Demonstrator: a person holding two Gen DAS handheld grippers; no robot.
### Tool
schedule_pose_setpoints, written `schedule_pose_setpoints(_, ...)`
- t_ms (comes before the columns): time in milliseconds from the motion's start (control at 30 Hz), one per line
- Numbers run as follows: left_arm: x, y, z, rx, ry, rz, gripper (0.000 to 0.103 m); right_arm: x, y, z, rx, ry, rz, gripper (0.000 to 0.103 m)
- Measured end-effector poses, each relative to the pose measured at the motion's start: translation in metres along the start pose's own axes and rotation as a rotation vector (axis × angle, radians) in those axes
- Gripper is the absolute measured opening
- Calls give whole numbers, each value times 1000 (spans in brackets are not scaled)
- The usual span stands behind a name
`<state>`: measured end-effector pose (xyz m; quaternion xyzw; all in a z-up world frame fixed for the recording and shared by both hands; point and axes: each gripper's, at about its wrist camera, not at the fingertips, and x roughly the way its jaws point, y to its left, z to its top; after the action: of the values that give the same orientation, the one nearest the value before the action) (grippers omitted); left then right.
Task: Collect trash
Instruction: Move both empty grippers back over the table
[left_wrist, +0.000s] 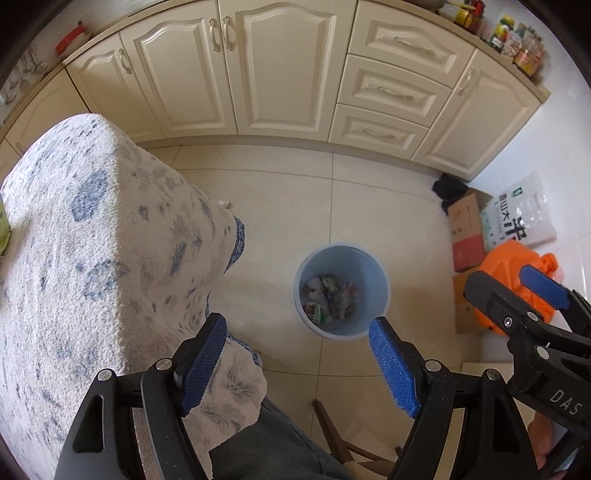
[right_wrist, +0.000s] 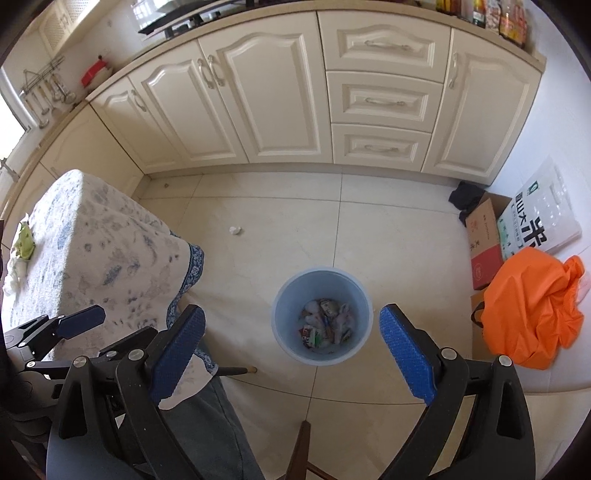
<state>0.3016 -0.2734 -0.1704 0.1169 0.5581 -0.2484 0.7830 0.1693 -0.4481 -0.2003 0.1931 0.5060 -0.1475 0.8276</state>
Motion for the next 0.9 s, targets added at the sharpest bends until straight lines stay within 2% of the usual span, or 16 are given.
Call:
schedule_pose_setpoints(167, -19, 5, -6, 0, -27, -19, 76, -15, 5, 1, -5, -6, 11, 97)
schedule_pose_setpoints(300, -40, 10, -16, 0, -67, -36, 76, -36, 12, 1, -26, -47, 3, 97)
schedule_pose_setpoints(600, -90, 30, -55, -12, -148, -31, 77, -68, 37, -4, -72, -102, 31, 97)
schedule_pose_setpoints(900, -132, 60, -94, -59, -200, -19, 78, -82, 72, -8, -140, -124, 49, 97)
